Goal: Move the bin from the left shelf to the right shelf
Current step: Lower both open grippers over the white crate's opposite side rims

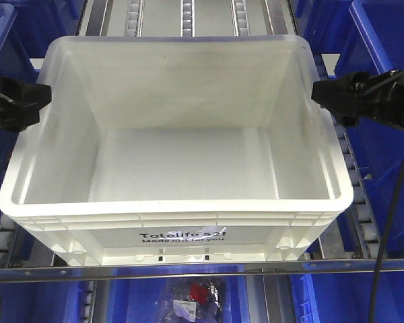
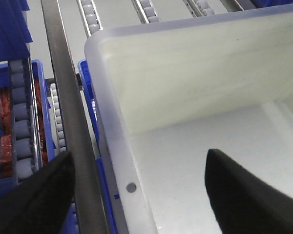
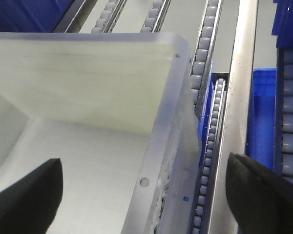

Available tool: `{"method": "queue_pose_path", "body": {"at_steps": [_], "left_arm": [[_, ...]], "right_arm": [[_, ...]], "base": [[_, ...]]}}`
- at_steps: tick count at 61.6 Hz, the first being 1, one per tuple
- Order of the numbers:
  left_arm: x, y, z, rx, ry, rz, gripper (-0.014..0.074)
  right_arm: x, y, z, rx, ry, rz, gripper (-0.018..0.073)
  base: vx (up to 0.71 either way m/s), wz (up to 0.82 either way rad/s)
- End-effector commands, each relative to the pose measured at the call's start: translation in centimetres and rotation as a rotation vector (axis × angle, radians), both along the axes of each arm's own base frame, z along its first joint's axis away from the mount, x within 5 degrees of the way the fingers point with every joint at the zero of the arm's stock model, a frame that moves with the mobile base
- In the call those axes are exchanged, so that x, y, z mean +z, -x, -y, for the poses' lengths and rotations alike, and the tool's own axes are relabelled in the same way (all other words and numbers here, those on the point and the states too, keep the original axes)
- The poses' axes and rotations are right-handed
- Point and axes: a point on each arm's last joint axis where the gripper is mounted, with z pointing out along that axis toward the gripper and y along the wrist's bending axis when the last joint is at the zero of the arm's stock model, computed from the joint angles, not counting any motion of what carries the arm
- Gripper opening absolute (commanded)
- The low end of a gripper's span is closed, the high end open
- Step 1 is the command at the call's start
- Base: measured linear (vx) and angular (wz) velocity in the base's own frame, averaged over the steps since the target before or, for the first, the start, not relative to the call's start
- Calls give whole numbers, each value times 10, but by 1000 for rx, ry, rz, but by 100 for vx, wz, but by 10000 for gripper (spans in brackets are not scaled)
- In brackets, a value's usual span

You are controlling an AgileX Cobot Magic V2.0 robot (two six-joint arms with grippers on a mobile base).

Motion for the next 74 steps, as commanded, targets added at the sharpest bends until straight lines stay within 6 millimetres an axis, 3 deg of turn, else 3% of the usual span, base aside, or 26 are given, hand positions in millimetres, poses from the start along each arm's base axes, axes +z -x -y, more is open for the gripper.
{"method": "queue_pose_path", "body": {"at_steps": [1, 9, 22, 38, 74], "left_arm": [[19, -1, 0, 30, 67, 89, 543], [19, -2, 0, 41, 85, 88, 543], [17, -16, 5, 48, 101, -8, 543], [14, -44, 12, 36, 83, -91, 543], [-10, -63, 15, 36, 38, -181, 543]], "right_arm": [[16, -1, 1, -8, 2, 80, 653], [20, -2, 1, 7, 17, 87, 637], [29, -24, -8, 67, -5, 3, 627], [12, -49, -11, 85, 11, -85, 599], [-18, -70, -12, 88, 43, -195, 593]], "base": [[0, 0], [0, 0], [0, 0], [0, 0], [0, 0]]}}
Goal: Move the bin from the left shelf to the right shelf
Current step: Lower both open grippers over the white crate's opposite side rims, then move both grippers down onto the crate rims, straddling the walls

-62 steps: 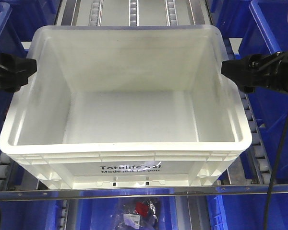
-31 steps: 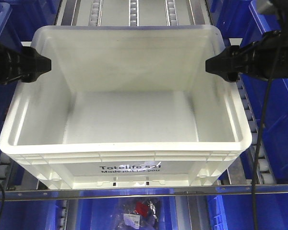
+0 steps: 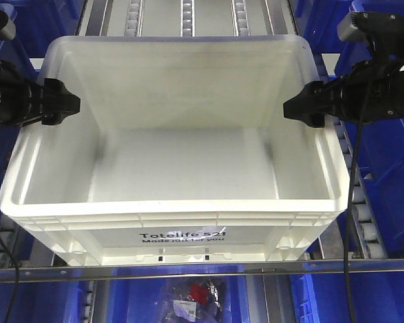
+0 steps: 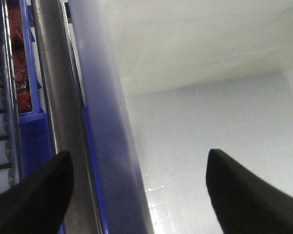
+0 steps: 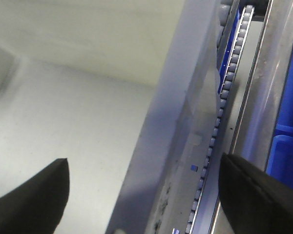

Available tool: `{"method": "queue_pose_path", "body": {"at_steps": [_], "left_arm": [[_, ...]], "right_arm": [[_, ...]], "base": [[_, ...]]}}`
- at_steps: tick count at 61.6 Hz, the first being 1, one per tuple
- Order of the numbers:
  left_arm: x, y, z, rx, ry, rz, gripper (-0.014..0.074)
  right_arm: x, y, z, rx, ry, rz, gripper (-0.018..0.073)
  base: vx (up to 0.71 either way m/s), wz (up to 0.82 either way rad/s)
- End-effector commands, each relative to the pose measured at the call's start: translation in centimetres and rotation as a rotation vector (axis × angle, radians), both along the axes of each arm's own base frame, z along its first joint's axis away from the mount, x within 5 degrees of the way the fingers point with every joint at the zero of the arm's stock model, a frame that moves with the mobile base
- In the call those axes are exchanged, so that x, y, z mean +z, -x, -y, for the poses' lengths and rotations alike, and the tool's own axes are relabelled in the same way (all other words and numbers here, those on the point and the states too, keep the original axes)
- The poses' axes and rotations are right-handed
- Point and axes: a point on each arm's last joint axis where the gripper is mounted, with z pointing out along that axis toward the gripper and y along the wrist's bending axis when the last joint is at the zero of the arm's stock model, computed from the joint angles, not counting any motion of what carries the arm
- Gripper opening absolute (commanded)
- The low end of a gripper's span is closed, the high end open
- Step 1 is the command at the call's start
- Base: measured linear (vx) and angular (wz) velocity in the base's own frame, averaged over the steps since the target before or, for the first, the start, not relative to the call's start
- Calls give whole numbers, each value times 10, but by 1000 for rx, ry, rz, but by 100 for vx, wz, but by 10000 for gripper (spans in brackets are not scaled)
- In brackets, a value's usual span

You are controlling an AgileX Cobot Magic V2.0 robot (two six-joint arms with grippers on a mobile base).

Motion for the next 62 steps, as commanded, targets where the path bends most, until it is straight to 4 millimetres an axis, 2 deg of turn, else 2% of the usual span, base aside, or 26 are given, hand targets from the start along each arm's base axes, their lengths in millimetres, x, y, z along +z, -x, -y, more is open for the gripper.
{"method": "queue_pose_path", "body": {"at_steps": [1, 27, 44, 62], "left_arm": [[19, -3, 1, 15, 34, 94, 543], [13, 0, 2, -4, 19, 11, 543], [36, 1, -1, 0, -34, -8, 543], [36, 3, -1, 10, -26, -44, 543]], "right_arm": [[17, -3, 1, -24, -22, 75, 593], [6, -5, -2, -8, -34, -5, 593], [16, -5, -2, -15, -36, -27, 593], [14, -4, 1, -58, -23, -67, 593]], "base": [[0, 0], [0, 0], [0, 0], [0, 0]]}}
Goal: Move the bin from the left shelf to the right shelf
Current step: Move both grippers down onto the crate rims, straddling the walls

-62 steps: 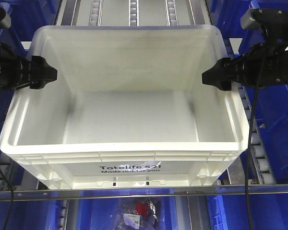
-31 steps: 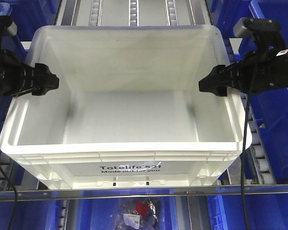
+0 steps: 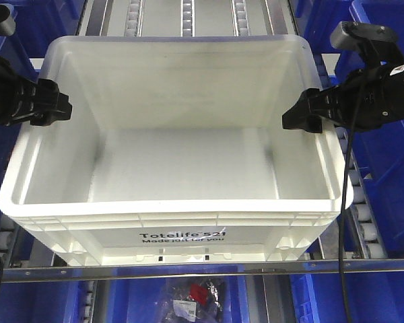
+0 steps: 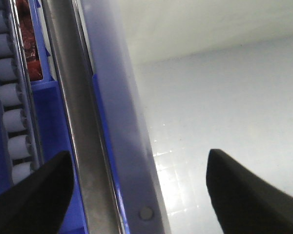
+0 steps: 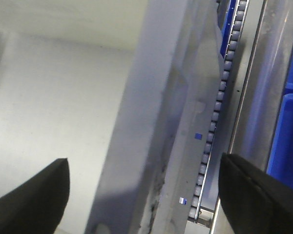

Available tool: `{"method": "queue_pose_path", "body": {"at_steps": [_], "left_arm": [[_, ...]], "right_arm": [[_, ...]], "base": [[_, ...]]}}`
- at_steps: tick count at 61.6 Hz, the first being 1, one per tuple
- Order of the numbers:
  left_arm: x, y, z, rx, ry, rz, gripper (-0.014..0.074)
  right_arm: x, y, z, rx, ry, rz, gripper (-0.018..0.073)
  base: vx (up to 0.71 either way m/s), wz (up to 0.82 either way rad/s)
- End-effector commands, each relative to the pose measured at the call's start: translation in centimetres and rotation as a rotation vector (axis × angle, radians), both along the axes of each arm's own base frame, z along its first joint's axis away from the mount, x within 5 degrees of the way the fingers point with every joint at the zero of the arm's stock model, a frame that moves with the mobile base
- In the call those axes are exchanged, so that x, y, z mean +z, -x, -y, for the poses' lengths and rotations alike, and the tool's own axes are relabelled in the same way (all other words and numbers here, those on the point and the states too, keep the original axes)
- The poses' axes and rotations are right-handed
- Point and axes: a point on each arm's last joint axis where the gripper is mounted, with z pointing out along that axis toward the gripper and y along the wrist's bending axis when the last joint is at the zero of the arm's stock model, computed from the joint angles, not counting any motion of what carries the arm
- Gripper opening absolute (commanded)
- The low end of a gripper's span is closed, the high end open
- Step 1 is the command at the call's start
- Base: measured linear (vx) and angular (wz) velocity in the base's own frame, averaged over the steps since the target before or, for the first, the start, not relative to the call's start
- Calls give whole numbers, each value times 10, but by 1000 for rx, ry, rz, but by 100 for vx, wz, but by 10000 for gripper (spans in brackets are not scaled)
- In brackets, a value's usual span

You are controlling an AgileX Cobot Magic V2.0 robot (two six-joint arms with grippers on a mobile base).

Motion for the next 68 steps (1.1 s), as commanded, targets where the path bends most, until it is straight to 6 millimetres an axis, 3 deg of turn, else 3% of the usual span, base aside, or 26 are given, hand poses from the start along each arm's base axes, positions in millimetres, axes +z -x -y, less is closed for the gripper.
{"method": "queue_pose_path", "body": {"at_steps": [1, 30, 48, 68], "left_arm": [[18, 0, 1, 19, 39, 83, 543], [18, 0, 1, 19, 39, 83, 543], [18, 0, 1, 19, 39, 83, 543], [20, -1, 2, 25, 46, 96, 543]], "right_arm": [[20, 0, 1, -23, -15, 79, 593], [18, 0, 3, 3, 64, 92, 593], [35, -3, -7, 18, 137, 160, 593], [35, -3, -7, 3, 124, 134, 593]], "base": [[0, 0], [0, 0], [0, 0], [0, 0]]}}
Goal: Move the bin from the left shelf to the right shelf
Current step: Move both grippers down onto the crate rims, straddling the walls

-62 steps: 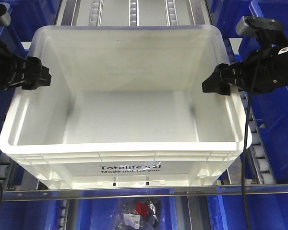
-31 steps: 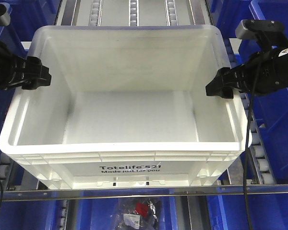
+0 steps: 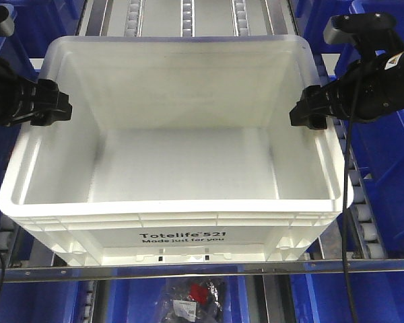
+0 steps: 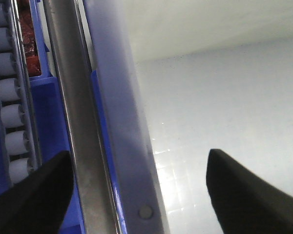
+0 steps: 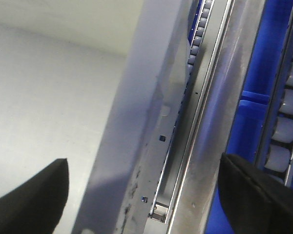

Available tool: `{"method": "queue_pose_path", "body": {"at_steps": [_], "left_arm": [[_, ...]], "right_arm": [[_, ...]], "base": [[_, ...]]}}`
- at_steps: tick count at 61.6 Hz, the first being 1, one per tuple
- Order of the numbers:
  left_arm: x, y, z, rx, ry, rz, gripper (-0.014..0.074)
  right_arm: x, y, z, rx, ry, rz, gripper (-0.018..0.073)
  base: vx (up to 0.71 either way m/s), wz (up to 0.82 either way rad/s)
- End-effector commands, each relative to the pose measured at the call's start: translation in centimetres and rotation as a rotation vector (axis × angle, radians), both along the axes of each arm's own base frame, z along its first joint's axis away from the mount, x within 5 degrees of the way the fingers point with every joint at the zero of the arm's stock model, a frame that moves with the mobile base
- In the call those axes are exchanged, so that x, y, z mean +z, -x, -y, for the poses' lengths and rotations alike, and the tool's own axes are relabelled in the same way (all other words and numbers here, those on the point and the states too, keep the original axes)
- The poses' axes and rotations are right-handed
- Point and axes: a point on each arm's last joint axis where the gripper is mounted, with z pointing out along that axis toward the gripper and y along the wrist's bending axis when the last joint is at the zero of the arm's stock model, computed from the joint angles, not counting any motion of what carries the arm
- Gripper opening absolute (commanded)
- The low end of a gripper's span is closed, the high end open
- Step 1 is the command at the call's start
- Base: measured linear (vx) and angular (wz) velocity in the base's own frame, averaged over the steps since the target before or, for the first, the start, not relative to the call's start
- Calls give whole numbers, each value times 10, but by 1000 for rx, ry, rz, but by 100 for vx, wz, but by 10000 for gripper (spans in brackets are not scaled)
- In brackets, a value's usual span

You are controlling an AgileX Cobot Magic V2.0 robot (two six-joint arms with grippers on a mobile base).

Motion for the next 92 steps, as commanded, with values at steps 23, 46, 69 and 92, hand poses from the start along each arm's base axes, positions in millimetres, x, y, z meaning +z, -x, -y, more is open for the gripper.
{"method": "queue_pose_path", "body": {"at_steps": [23, 46, 69, 92], "left_arm": [[22, -2, 3, 37, 77, 122, 543], [4, -14, 5, 34, 57, 40, 543], [5, -14, 5, 34, 56, 45, 543], [4, -14, 5, 30, 52, 43, 404]], "right_arm": [[24, -1, -5, -34, -121, 94, 593], [15, -9, -7, -47, -139, 80, 593], [2, -18, -9, -54, -138, 42, 593], [2, -18, -10, -54, -151, 36, 436]], "base": [[0, 0], [0, 0], [0, 0], [0, 0]]}}
